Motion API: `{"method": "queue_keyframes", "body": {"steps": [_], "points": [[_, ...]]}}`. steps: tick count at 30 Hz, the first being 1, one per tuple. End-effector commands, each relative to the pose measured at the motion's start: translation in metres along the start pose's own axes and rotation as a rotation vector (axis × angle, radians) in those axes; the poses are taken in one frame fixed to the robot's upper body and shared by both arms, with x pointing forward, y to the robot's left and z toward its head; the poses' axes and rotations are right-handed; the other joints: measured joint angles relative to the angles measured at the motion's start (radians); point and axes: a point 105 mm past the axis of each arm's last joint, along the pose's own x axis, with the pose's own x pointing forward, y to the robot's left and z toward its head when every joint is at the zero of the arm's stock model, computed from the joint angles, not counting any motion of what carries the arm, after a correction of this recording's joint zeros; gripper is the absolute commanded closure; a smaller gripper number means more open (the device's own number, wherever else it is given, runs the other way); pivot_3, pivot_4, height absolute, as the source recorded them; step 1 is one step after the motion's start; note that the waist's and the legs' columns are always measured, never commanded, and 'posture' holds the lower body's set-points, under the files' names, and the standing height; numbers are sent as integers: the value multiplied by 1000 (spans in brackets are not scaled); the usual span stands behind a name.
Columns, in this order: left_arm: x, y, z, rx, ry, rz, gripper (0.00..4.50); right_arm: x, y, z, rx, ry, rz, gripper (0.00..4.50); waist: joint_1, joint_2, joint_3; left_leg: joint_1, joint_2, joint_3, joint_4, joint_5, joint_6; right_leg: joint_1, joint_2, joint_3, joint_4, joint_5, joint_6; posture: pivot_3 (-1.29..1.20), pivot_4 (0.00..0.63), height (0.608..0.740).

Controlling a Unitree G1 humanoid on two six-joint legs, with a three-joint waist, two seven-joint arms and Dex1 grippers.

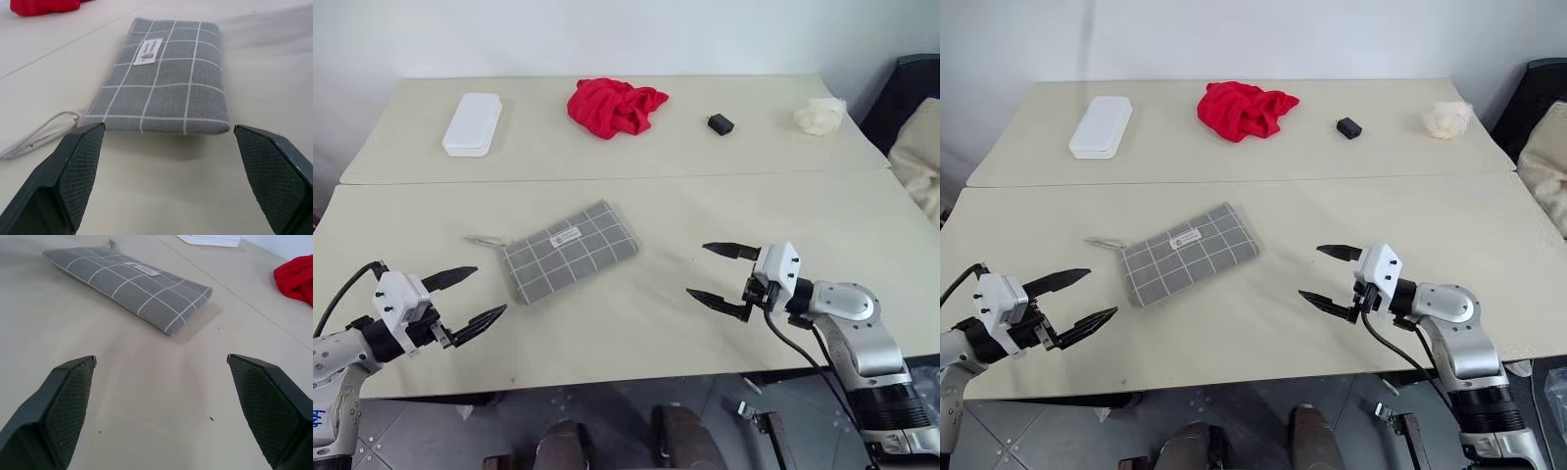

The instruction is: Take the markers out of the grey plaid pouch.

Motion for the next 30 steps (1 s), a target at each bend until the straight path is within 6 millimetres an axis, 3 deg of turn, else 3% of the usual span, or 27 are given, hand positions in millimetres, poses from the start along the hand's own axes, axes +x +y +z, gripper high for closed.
{"method": "queue_keyframes", "body": {"steps": [1, 7, 12, 14, 17, 20, 23, 26, 30], "points": [[-3, 2, 8, 34, -9, 7, 15, -2, -4, 10, -52, -18, 3, 0, 0, 0, 0, 0, 0, 0, 0, 0, 0, 0, 0, 0, 0, 0, 0, 0, 150, 740], [-7, -6, 7, -39, -15, 0, 15, 0, -1, 13, -48, -29, 34, 0, 0, 0, 0, 0, 0, 0, 0, 0, 0, 0, 0, 0, 0, 0, 0, 0, 150, 740], [-27, -6, 20, -603, -54, -87, 15, 15, -7, 59, 61, -154, 74, 0, -6, 0, 0, 0, 2, 0, 0, 0, 0, -1, 0, 1, 2, 0, -1, 0, 150, 740], [-31, -3, 26, -718, -68, -109, 15, 24, -8, 72, 109, -173, 114, 0, -4, 0, 0, 1, 2, 0, 0, 1, -1, -1, 0, 1, 4, -1, -2, 0, 150, 740], [-29, -1, 14, -904, 92, -87, 15, 35, -9, 78, 123, -152, 143, 0, 1, 0, 0, 8, 1, -1, -4, 1, -1, 4, 0, 0, 3, -2, -4, 0, 150, 740], [-20, 8, 1, -1035, 155, -25, 15, 62, -19, 74, 76, -64, 122, 0, -2, 0, 0, 11, 0, 0, -6, 1, -2, 6, -1, 0, 1, -2, -4, 0, 150, 740], [0, 12, 1, -1117, 152, -25, 15, 95, -35, 68, 144, -14, 26, 0, -7, 0, 0, 11, 0, 1, -7, 2, -3, 5, 0, 0, 2, -2, -4, 0, 150, 740], [8, 24, 2, -1189, 116, 26, 0, 120, -36, 69, 143, 1, 19, 633, -14, -1, 0, 10, 0, 2, -8, 2, -4, 2, 0, 0, 6, -3, -5, 0, 150, 740], [8, 25, -7, -1257, 168, 65, 0, 146, -40, 57, 68, 79, -16, 1942, -36, -1, 0, 10, 0, 2, -9, 3, -5, 0, 0, 0, 15, -4, -8, 0, 150, 740]]}}
